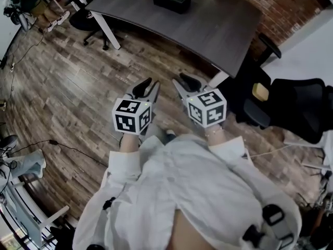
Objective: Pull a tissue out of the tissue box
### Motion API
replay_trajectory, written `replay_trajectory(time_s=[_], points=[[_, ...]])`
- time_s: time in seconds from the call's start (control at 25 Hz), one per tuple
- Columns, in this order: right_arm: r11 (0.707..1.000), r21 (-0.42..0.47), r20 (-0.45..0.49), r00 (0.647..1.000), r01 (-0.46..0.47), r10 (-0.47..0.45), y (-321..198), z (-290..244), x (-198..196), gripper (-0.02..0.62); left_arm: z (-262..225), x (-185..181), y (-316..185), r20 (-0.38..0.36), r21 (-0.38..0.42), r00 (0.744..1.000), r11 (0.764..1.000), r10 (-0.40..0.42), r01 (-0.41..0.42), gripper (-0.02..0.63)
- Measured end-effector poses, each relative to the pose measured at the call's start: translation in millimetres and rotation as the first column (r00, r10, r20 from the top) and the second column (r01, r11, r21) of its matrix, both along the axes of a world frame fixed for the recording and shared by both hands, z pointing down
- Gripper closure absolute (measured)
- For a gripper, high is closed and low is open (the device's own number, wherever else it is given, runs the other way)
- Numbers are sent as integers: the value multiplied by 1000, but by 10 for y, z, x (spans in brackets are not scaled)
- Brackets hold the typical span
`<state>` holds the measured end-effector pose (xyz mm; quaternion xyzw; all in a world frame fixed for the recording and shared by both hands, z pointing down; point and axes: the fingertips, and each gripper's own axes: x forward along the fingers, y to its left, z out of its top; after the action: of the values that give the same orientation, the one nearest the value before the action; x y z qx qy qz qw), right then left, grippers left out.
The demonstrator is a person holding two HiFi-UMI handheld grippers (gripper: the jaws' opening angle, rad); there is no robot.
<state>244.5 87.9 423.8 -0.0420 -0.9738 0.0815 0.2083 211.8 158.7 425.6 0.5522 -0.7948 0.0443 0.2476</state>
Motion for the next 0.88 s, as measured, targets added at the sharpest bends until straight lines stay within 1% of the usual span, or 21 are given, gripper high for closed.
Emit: replay_trajectory(time_s=[0.2,0.44,0.56,0.72,0.88], points=[[1000,-20,-12,1000,-15,15,-126,67,-236,502,87,-305,-103,-32,-2,999,1000,-7,7,515],[997,-10,-23,997,-75,74,-242,185,-690,502,200,-797,-268,-40,-8,998,999,43,-43,515],[994,-4,-29,994,-107,107,-350,213,-978,502,226,-1117,-404,-43,-5,996,996,84,-84,515],[988,4,-31,987,-155,155,-542,169,-1462,502,185,-1638,-584,-51,4,989,991,137,-137,515],[978,17,-11,978,-207,208,-713,56,-1926,502,87,-2148,-775,-34,17,980,981,194,-193,515]])
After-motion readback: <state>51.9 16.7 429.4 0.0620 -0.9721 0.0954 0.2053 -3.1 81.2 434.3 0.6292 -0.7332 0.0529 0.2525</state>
